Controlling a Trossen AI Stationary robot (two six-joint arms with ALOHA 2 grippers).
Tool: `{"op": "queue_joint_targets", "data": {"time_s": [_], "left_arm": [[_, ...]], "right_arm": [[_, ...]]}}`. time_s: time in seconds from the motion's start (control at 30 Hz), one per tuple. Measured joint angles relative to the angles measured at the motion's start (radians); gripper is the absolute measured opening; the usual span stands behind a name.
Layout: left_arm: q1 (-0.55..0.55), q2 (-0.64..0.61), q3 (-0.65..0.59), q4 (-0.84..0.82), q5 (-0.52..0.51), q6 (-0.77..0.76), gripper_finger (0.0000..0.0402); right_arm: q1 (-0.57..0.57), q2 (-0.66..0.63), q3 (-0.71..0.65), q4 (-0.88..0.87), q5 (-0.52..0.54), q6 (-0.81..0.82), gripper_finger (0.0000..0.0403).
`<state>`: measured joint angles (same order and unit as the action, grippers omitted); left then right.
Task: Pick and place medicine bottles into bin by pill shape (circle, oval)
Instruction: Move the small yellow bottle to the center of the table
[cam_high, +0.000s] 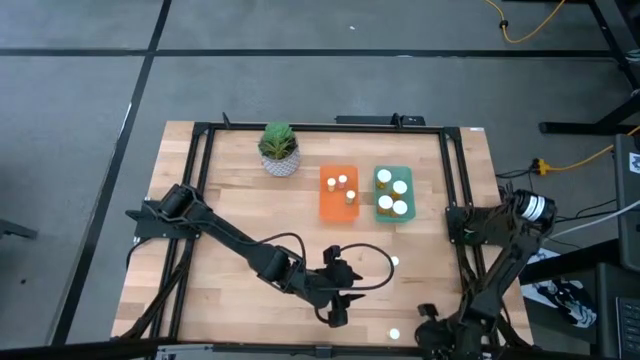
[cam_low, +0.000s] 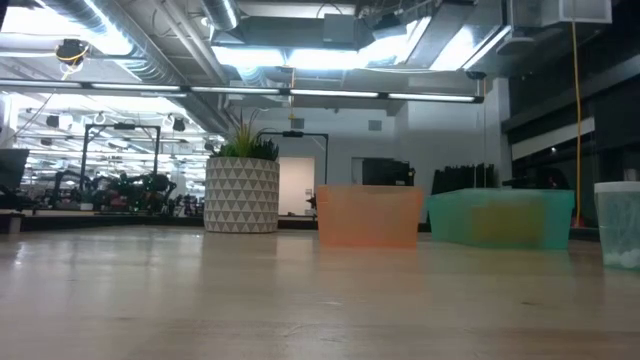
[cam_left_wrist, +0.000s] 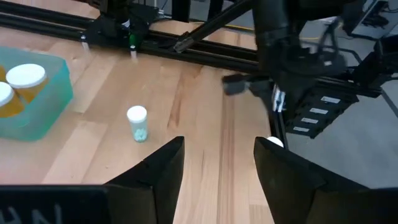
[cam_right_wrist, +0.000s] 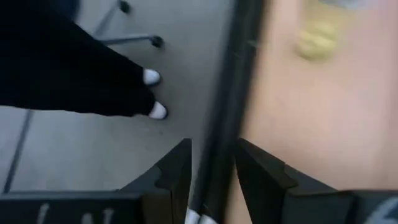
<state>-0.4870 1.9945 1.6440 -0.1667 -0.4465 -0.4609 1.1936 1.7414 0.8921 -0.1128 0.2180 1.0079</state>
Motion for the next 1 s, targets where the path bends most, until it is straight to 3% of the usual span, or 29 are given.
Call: {"op": "queue_joint_targets", "data": {"time_s": [0.13,0.3,0.47,0.67,1.0], "left_arm": [[0.0,0.0,0.0,-0.001,0.0,0.0,0.0187],[0.0,0.0,0.0,0.004,0.0,0.0,0.0187],[-0.007,0.0,0.001,0.006,0.002,0.0,0.0187],[-0.019,0.0,0.001,0.006,0.003,0.048,0.0187],[-0.025,0.0,0.001,0.005,0.004,0.053,0.0187]], "right_arm": [[-0.013,0.033,0.0,0.119,0.005,-0.04,0.0125],[-0.028,0.066,0.0,0.215,0.095,-0.098,0.0125],[-0.042,0.103,0.0,0.237,0.172,0.027,0.0125],[-0.039,0.161,0.0,0.341,0.228,0.043,0.0125],[-0.042,0.189,0.0,0.343,0.295,0.11,0.0125]]}}
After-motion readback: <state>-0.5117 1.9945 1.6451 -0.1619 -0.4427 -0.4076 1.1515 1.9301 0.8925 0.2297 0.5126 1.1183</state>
